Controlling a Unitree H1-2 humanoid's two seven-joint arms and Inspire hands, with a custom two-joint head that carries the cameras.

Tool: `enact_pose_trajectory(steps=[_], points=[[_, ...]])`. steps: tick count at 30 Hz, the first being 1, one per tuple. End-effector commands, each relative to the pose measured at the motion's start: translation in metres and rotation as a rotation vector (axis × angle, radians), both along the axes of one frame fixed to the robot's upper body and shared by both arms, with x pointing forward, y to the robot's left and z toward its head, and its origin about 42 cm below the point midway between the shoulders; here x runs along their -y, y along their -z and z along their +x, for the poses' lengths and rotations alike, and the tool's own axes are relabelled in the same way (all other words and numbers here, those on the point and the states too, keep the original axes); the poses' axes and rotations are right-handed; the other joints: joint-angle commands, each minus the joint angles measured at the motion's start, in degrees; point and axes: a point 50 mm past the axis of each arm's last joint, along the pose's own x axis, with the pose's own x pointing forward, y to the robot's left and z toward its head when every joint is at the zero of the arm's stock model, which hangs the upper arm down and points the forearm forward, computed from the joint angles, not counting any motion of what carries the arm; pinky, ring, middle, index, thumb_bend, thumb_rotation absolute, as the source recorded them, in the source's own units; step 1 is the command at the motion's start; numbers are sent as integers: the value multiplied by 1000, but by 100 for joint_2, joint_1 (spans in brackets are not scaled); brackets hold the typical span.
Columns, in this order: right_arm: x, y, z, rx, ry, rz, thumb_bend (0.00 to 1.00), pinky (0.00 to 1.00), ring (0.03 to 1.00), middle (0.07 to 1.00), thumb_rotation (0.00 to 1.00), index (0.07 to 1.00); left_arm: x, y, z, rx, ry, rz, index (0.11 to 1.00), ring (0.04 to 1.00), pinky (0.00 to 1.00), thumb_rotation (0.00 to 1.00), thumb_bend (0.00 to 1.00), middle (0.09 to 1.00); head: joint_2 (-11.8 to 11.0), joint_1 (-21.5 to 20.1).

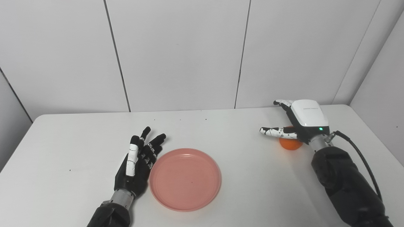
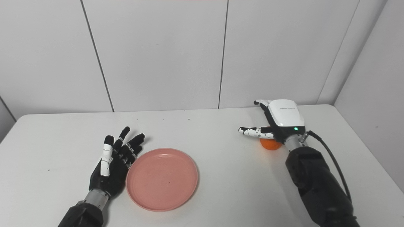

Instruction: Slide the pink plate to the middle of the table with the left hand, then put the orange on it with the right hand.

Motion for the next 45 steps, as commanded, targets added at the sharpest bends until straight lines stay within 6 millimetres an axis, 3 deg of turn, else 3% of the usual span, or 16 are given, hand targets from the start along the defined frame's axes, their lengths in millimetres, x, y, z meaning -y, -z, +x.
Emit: enact_pose_trajectory(steps=[1, 7, 45], points=[[10, -31, 12, 102, 41, -27, 880, 887, 807, 791, 898, 780, -7, 20, -9, -96, -10, 19, 1000, 938, 1000, 799, 859, 788, 7, 3], [15, -25, 19, 84, 57, -25, 875, 912, 822, 803, 893, 780, -7, 21, -10, -100, -14, 19, 1000, 938, 1000, 797, 861, 787, 31, 13], [30, 16, 17, -4, 90, 105, 861, 719, 803, 797, 853, 776, -7, 20, -14, -115, -5, 18, 1000, 922, 1000, 802, 845, 772, 101, 61]])
